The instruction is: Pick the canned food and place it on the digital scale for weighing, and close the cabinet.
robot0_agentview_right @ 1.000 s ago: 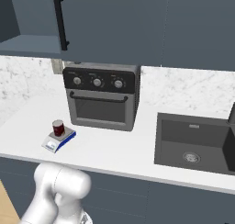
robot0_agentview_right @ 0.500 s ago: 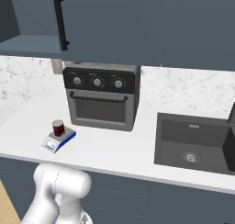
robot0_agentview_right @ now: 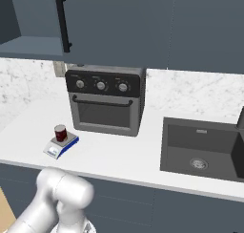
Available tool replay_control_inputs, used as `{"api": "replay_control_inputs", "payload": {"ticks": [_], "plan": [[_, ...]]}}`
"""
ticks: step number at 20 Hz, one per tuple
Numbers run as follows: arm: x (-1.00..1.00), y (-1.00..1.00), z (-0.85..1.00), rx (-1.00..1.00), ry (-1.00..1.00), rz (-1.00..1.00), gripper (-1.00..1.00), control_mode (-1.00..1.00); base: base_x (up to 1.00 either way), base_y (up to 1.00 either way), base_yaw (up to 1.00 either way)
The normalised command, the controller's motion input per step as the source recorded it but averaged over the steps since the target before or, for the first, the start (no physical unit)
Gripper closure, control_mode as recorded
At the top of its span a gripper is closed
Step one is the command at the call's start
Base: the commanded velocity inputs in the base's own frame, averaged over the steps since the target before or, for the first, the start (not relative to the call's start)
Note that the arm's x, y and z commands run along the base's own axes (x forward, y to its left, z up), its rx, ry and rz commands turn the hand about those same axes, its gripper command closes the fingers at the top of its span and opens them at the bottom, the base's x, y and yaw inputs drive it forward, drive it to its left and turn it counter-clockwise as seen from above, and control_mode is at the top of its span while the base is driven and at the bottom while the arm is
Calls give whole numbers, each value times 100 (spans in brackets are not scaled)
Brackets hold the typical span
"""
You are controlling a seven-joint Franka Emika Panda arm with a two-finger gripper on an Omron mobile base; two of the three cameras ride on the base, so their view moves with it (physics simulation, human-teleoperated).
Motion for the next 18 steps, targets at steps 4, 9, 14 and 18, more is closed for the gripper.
{"api": "replay_control_inputs", "payload": {"ticks": [4,9,14,18], "plan": [[96,100,-34,0,-10,-1,-100,-100,0,0,0],[65,97,1,0,-20,0,-100,-100,0,0,0],[72,37,26,1,-21,-2,-100,-100,0,0,0],[59,0,43,8,-32,-6,-100,-100,0,0,0]]}}
